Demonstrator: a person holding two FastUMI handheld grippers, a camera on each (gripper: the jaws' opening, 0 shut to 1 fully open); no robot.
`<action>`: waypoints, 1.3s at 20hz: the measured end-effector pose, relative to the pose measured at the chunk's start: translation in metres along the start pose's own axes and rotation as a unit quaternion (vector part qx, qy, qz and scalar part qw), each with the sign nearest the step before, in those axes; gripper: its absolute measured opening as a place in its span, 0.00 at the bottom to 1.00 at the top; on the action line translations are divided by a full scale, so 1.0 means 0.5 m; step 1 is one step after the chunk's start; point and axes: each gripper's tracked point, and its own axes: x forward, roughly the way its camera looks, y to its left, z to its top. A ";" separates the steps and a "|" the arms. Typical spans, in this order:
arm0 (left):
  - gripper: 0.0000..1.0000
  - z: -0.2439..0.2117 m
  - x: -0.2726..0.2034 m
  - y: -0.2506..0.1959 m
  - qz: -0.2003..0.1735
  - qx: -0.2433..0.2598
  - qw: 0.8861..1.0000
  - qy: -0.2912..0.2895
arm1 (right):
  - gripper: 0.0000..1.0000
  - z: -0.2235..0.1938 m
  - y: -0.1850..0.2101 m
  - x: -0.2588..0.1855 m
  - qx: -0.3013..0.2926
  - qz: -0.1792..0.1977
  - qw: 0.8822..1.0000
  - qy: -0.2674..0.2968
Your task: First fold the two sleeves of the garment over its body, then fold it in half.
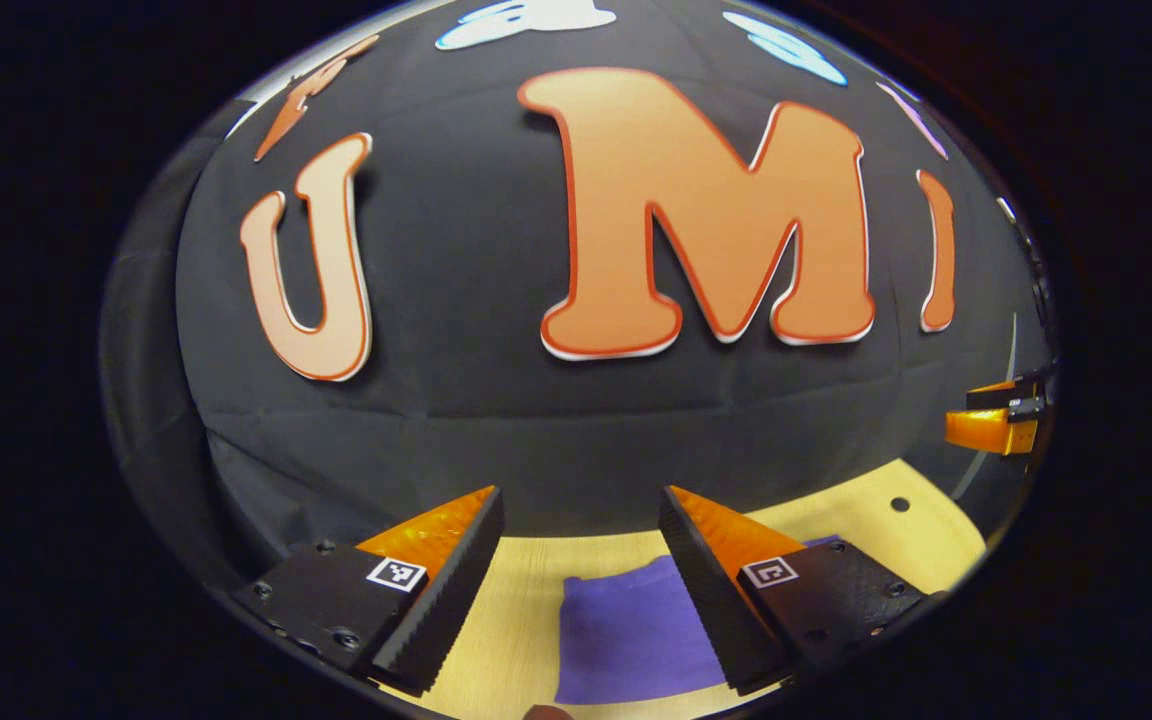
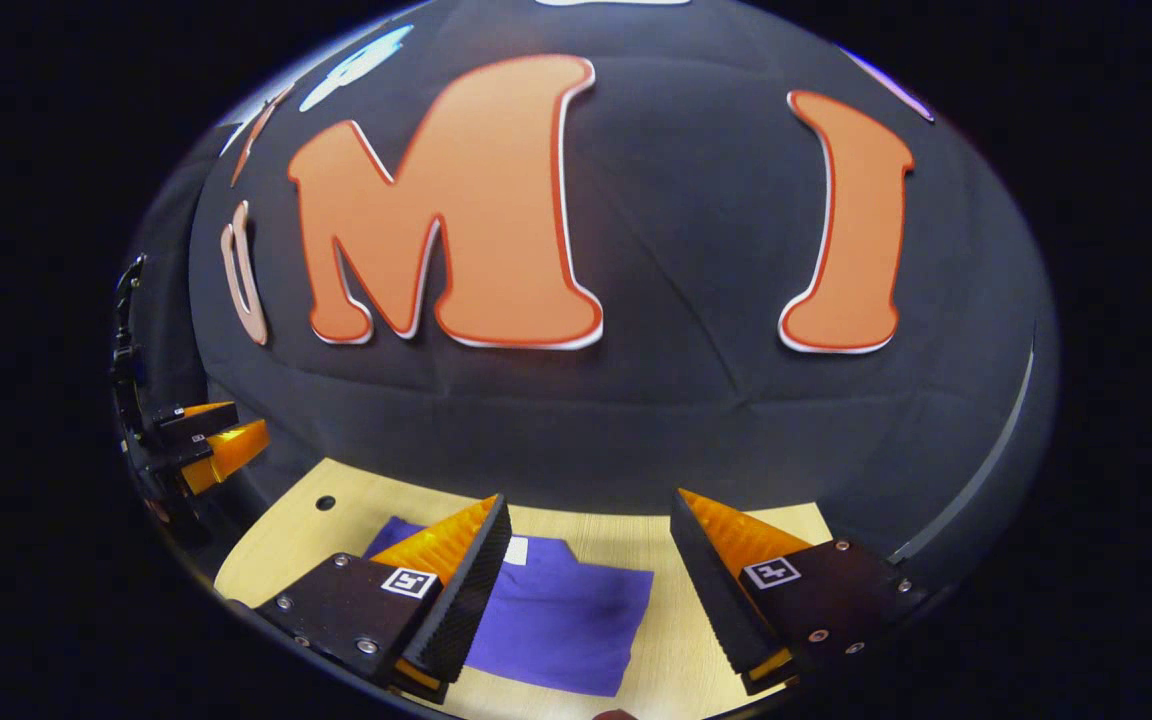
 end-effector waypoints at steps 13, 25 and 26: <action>1.00 0.137 -0.288 -0.024 0.003 -0.016 0.987 -0.158 | 0.95 0.117 0.055 -0.272 -0.070 -0.036 0.985 -0.155; 1.00 0.038 -0.384 -0.007 0.048 -0.025 0.985 -0.162 | 0.95 0.012 0.096 -0.358 -0.037 -0.040 0.981 -0.186; 0.97 0.034 -0.385 -0.007 0.049 -0.027 0.985 -0.160 | 0.95 -0.004 0.089 -0.359 -0.041 -0.046 0.982 -0.179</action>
